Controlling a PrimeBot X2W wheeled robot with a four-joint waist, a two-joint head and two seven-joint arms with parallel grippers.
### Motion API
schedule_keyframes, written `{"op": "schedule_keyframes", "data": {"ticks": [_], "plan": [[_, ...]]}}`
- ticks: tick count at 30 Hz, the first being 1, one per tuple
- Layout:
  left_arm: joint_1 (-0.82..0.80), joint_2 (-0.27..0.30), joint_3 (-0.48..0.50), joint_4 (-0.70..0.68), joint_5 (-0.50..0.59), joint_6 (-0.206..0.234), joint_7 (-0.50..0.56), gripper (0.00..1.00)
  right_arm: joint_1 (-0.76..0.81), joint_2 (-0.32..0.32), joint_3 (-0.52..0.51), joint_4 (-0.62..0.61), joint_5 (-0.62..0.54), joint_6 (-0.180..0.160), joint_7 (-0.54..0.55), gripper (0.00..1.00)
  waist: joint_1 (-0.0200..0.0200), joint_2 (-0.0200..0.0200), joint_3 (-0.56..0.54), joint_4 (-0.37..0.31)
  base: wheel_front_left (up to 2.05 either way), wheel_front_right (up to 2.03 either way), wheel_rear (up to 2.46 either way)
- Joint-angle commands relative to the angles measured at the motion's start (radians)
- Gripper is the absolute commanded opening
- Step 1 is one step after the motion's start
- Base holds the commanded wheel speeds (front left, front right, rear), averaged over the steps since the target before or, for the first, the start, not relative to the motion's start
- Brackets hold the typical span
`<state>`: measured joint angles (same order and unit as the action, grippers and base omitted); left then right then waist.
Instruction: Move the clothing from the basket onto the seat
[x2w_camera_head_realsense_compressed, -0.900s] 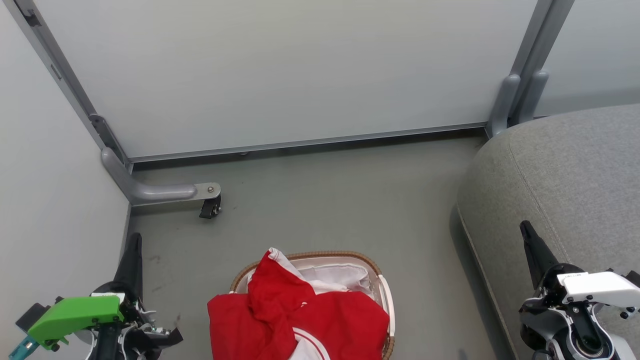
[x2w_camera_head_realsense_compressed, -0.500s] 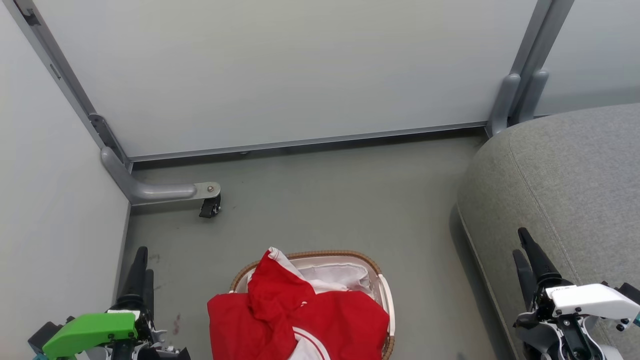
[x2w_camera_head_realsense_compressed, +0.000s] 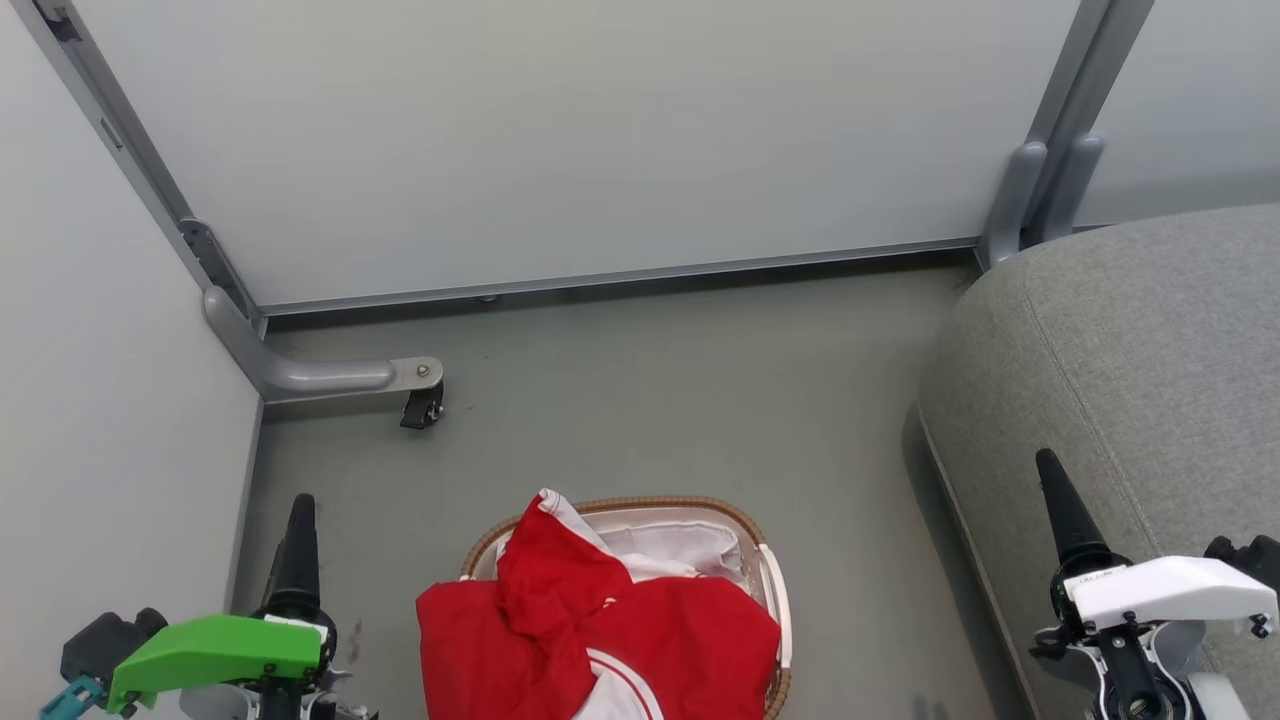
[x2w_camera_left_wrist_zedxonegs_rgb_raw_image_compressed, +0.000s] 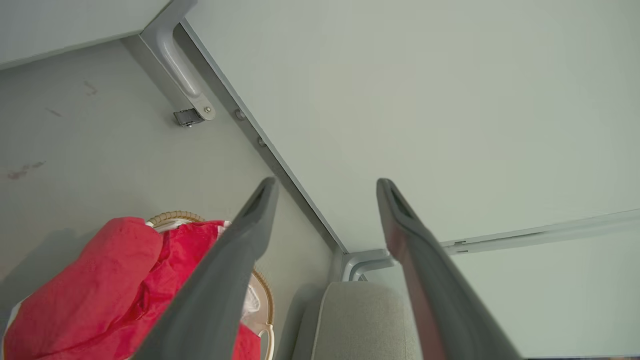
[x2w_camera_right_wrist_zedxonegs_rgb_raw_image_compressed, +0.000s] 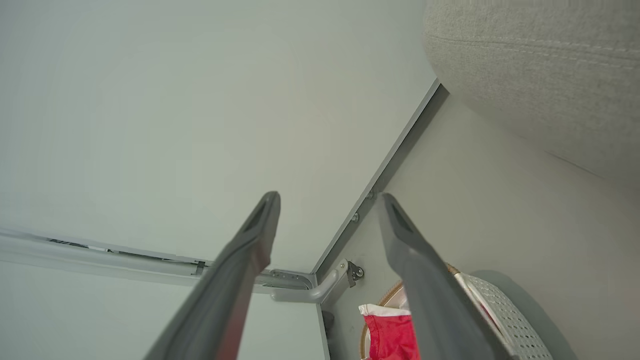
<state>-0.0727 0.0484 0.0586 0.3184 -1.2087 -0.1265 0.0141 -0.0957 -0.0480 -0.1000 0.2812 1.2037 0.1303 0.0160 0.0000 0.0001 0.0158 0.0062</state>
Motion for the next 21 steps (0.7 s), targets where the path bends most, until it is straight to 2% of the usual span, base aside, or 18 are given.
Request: {"op": "schedule_keyframes", "data": {"ticks": [1,11,21], "plan": [[-0.034,0.015,-0.008,-0.01,0.054,-0.002,-0.011,1.0,-0.034,-0.01,-0.001,-0.016,-0.05,0.0,-0.012,1.0,0.0,-0.0001,0.001,0.0,0.0,0.0,0.0],[-0.046,0.03,-0.054,0.01,0.248,0.018,-0.05,1.0,-0.046,-0.014,0.012,-0.011,-0.238,0.0,-0.051,1.0,0.0,-0.0001,0.011,0.002,0.0,0.0,0.0],[-0.053,0.053,-0.106,0.017,0.41,0.073,-0.085,1.0,-0.052,-0.014,0.022,-0.005,-0.395,0.0,-0.086,1.0,0.0,-0.0001,0.016,0.005,0.0,0.0,0.0]]}}
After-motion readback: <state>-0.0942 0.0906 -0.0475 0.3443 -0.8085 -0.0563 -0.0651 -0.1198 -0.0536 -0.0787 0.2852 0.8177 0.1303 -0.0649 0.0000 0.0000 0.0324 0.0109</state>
